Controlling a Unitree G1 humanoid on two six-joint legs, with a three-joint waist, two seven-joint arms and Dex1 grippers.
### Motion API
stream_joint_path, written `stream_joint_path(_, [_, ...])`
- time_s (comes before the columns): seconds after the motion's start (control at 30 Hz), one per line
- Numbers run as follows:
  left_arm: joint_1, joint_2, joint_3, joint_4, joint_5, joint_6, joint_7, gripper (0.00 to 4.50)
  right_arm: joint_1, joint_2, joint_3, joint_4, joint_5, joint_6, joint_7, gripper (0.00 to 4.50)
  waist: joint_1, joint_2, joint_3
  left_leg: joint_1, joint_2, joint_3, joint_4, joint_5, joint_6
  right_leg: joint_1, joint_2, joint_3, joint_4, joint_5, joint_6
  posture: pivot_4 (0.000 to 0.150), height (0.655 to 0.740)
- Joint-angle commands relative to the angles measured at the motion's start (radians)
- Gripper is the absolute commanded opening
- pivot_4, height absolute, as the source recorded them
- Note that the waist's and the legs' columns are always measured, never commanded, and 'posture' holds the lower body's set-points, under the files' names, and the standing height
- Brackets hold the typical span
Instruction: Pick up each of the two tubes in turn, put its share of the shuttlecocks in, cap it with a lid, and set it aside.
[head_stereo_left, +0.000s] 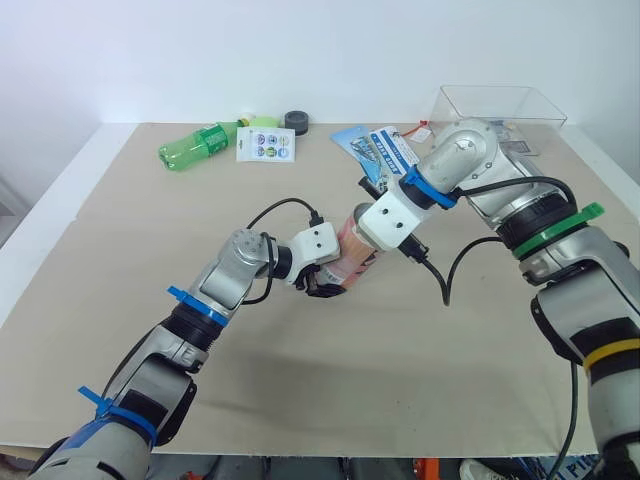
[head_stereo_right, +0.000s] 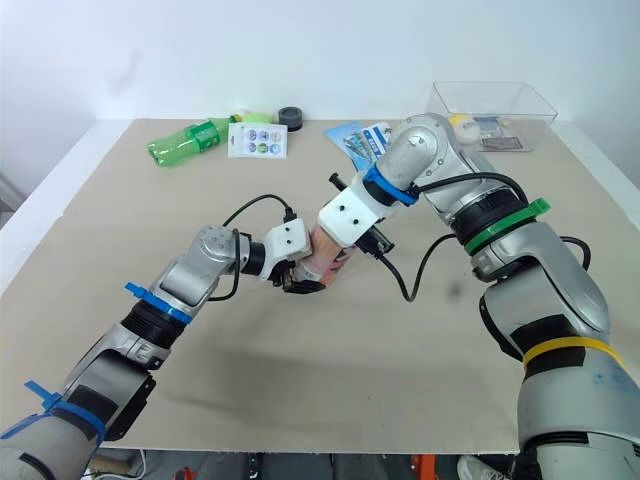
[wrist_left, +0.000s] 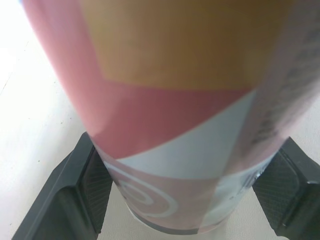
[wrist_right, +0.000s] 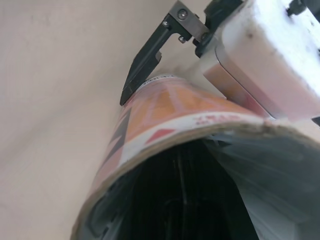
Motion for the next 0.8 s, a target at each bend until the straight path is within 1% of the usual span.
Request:
stream_joint_path(0.03, [-0.017, -0.028, -0.003, -0.010, -0.008, -0.016, 0.010, 3.62, -0.028, 0.027, 0.022, 0.001, 0.030, -0.024, 0.041, 0.06, 0.000, 0.000, 0.000, 0.000, 0.000, 0.000, 0.000, 0.000, 0.000, 0.000, 0.000, 0.000, 0.000, 0.000, 0.000, 0.150, 0.7400])
stream_joint_path(0.13, [-0.016, -0.029, -0.002, -0.006, -0.007, -0.019, 0.009, 3.62, -0.041, 0.027, 0.017, 0.002, 0.052, -0.009, 0.041, 0.06, 0.000, 0.000, 0.000, 0.000, 0.000, 0.000, 0.000, 0.000, 0.000, 0.000, 0.000, 0.000, 0.000, 0.000, 0.000, 0.150, 0.7400])
stream_joint_path(0.23, [-0.014, -0.029, -0.002, -0.005, -0.007, -0.020, 0.007, 3.62, -0.061, -0.006, 0.008, -0.024, 0.112, 0.037, 0.041, 0.06, 0.000, 0.000, 0.000, 0.000, 0.000, 0.000, 0.000, 0.000, 0.000, 0.000, 0.000, 0.000, 0.000, 0.000, 0.000, 0.150, 0.7400])
stream_joint_path(0.4, [-0.009, -0.021, 0.002, -0.005, -0.008, -0.022, 0.003, 3.62, -0.080, -0.107, -0.005, -0.111, 0.225, 0.138, 0.041, 0.06, 0.002, 0.000, 0.000, -0.001, -0.001, -0.001, 0.000, 0.000, 0.000, 0.000, -0.001, 0.000, 0.000, 0.000, 0.000, 0.150, 0.7400])
stream_joint_path(0.53, [-0.011, -0.013, 0.006, 0.004, -0.008, -0.026, -0.002, 3.62, -0.083, -0.202, -0.023, -0.223, 0.319, 0.240, 0.041, 0.06, 0.002, 0.000, 0.000, -0.001, -0.001, -0.001, -0.001, 0.000, 0.000, -0.001, -0.001, 0.000, 0.000, -0.001, -0.001, 0.150, 0.7400])
stream_joint_path(0.73, [-0.014, -0.012, 0.005, 0.013, -0.007, -0.030, -0.005, 3.62, -0.066, -0.278, -0.094, -0.248, 0.347, 0.313, 0.041, 0.06, 0.002, 0.001, 0.000, -0.001, -0.001, -0.001, -0.001, 0.000, 0.000, -0.001, -0.001, -0.001, 0.000, -0.002, -0.001, 0.150, 0.7400])
stream_joint_path(0.8, [-0.013, -0.018, 0.010, 0.018, -0.011, -0.033, 0.002, 3.62, -0.037, -0.285, -0.171, -0.245, 0.379, 0.395, 0.041, 0.06, 0.002, 0.000, 0.000, -0.001, -0.001, -0.001, -0.001, 0.000, 0.000, -0.001, -0.001, 0.000, 0.000, -0.001, -0.001, 0.150, 0.7400])
